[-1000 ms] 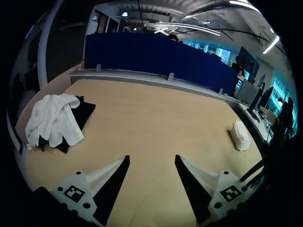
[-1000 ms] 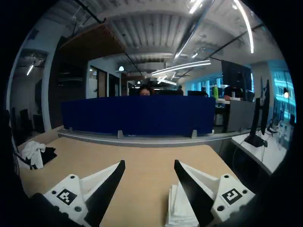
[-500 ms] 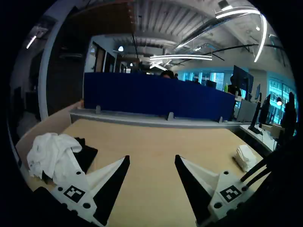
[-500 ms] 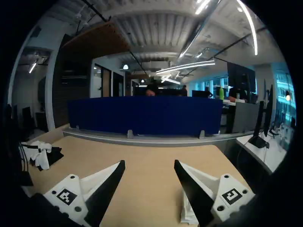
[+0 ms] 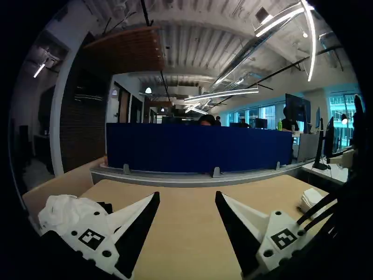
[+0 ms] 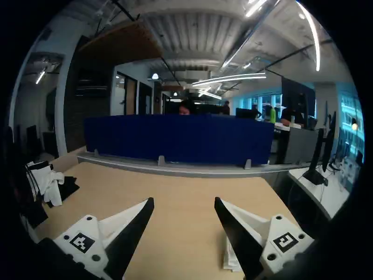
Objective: Fold towel
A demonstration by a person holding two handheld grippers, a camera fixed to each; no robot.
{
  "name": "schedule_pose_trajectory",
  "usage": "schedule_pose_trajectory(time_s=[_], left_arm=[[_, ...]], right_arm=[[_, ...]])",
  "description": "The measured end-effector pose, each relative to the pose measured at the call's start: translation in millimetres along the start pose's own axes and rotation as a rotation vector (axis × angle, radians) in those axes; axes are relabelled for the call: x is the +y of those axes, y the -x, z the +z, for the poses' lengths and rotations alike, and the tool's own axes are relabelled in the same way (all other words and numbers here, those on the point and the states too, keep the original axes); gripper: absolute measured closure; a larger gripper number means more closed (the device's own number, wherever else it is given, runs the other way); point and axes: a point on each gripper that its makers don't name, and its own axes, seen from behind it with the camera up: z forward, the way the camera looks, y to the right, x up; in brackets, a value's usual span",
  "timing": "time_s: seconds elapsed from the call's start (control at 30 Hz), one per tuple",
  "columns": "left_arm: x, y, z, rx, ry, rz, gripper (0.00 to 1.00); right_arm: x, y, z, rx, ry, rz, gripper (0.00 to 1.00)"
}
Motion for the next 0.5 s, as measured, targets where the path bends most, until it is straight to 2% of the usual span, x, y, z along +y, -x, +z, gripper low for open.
schedule_pose_trajectory(time_s=[0.1,0.27,0.5], left_arm=[[-4.2,0.8,1.2,0.012,-0.013,0.014,0.12],[-13.0,1.2,3.9,0.046,-0.042,0.069,0.12],[-24.0,11.8,5.5,0.086,-0.078,0.125,0.12]], right_arm=[[-1.0,-3.8,1.1,-0.005,0.006,0.001,0.0],[-3.8,-8.1,5.0,-0.016,0.005,0.0,0.0],[0.5,-4.0,17.7,-0.043,0.029,-0.034,0.0]])
